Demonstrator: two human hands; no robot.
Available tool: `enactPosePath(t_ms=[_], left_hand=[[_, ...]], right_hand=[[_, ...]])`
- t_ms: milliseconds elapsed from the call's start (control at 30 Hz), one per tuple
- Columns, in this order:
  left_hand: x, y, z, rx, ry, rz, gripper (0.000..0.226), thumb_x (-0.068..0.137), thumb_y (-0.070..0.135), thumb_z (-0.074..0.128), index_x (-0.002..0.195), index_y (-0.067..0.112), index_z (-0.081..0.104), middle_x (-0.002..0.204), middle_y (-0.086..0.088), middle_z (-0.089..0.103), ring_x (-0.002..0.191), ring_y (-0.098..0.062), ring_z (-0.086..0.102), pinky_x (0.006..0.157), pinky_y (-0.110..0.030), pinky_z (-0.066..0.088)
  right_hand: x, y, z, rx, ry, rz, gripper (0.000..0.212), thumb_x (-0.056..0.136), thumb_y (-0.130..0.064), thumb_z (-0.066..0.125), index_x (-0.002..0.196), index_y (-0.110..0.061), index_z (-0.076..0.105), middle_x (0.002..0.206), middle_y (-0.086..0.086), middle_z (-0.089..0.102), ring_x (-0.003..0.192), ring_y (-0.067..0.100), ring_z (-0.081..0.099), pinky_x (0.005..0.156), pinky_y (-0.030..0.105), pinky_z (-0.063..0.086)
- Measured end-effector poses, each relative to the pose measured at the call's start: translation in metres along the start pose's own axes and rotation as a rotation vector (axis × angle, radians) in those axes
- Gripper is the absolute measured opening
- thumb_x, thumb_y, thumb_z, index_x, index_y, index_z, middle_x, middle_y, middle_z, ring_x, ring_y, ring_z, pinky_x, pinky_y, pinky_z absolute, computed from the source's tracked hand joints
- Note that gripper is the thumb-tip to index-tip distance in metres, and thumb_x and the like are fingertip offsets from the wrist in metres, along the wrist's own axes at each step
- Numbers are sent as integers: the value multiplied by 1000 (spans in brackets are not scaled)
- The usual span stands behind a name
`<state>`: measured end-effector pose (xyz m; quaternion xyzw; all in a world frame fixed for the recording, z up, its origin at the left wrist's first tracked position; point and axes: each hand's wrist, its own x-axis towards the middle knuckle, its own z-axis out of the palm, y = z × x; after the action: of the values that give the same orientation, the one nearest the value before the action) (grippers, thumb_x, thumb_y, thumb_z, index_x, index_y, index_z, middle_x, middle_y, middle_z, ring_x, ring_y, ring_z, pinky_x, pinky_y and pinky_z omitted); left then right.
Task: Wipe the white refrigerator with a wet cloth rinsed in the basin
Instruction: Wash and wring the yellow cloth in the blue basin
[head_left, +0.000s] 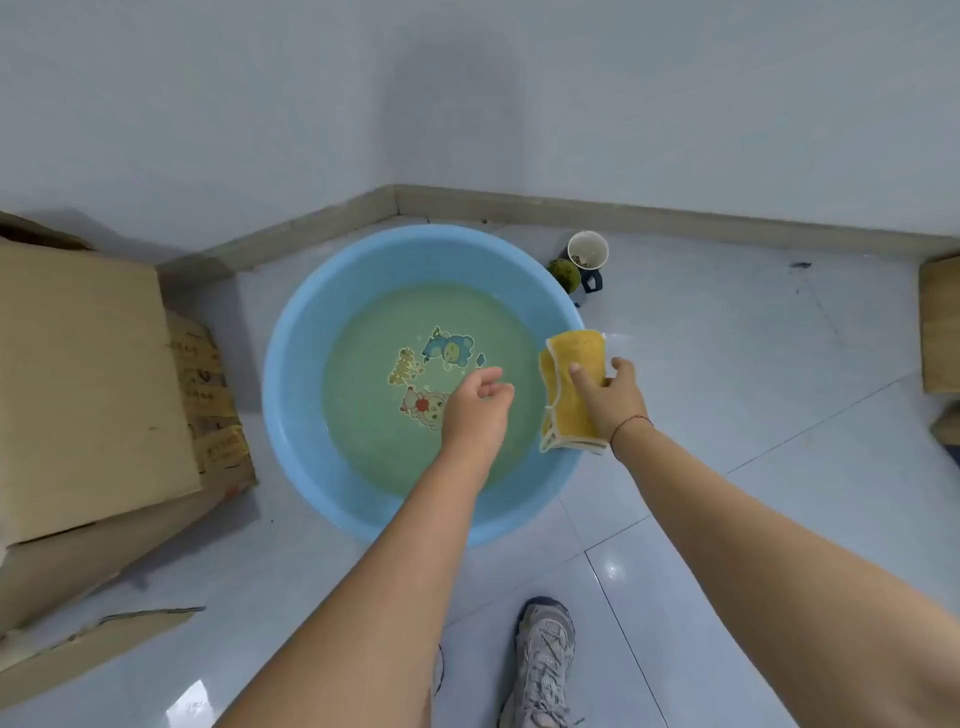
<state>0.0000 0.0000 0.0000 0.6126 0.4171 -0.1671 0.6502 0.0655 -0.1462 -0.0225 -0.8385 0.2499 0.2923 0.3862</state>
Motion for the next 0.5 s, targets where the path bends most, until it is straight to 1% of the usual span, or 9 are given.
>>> enactPosePath(t_ms=[67, 100, 167, 267, 367, 433, 500], left_hand=[[3, -1, 7, 1, -8, -3, 31, 92, 16, 53, 122, 19, 58, 108, 3, 59, 106, -20, 60, 97, -36, 48], [4, -3, 11, -1, -20, -5, 32, 92, 16, 52, 124, 19, 57, 110, 2, 59, 108, -20, 60, 98, -37, 47], [3, -6, 17, -23, -40, -22, 34, 93, 17, 52, 126, 19, 56, 114, 1, 60, 110, -20, 59, 100, -39, 46], [-1, -9, 25, -39, -57, -47, 33, 94, 17, 50, 126, 19, 57, 117, 1, 60, 109, -18, 59, 100, -37, 47], [-4, -13, 28, -75, -76, -99, 32, 97, 15, 43, 127, 17, 57, 111, 3, 59, 96, -14, 59, 87, -28, 47], [-8, -15, 28, -103, -88, -135, 33, 100, 13, 39, 128, 16, 55, 116, 0, 58, 96, -15, 57, 84, -26, 45], [-9, -14, 25, -149, -104, -169, 34, 101, 14, 36, 132, 14, 52, 124, -3, 55, 102, -17, 56, 88, -28, 44]], right_hand=[[0, 1, 1, -34, 30, -63, 55, 92, -38, 57, 137, -12, 39, 133, 9, 51, 110, 25, 52, 92, 35, 42], [-1, 3, 2, -58, 59, -88, 47, 92, -35, 58, 131, -12, 45, 126, 7, 55, 101, 21, 51, 86, 32, 42], [-2, 8, 3, -79, 132, -116, 38, 91, -32, 60, 122, -12, 51, 113, 4, 58, 91, 17, 49, 79, 29, 41], [-6, 10, 1, -119, 251, -123, 26, 90, -33, 61, 108, -15, 57, 100, -1, 60, 85, 17, 51, 73, 28, 39], [-8, 9, -2, -137, 306, -131, 15, 91, -31, 59, 95, -16, 61, 95, 1, 65, 80, 19, 53, 71, 28, 41], [-13, 8, -5, -129, 320, -166, 15, 93, -28, 58, 95, -16, 65, 95, 2, 66, 80, 19, 53, 72, 28, 41], [-22, 4, -5, -110, 334, -226, 15, 93, -26, 58, 96, -15, 67, 93, 2, 65, 81, 18, 53, 72, 27, 40]])
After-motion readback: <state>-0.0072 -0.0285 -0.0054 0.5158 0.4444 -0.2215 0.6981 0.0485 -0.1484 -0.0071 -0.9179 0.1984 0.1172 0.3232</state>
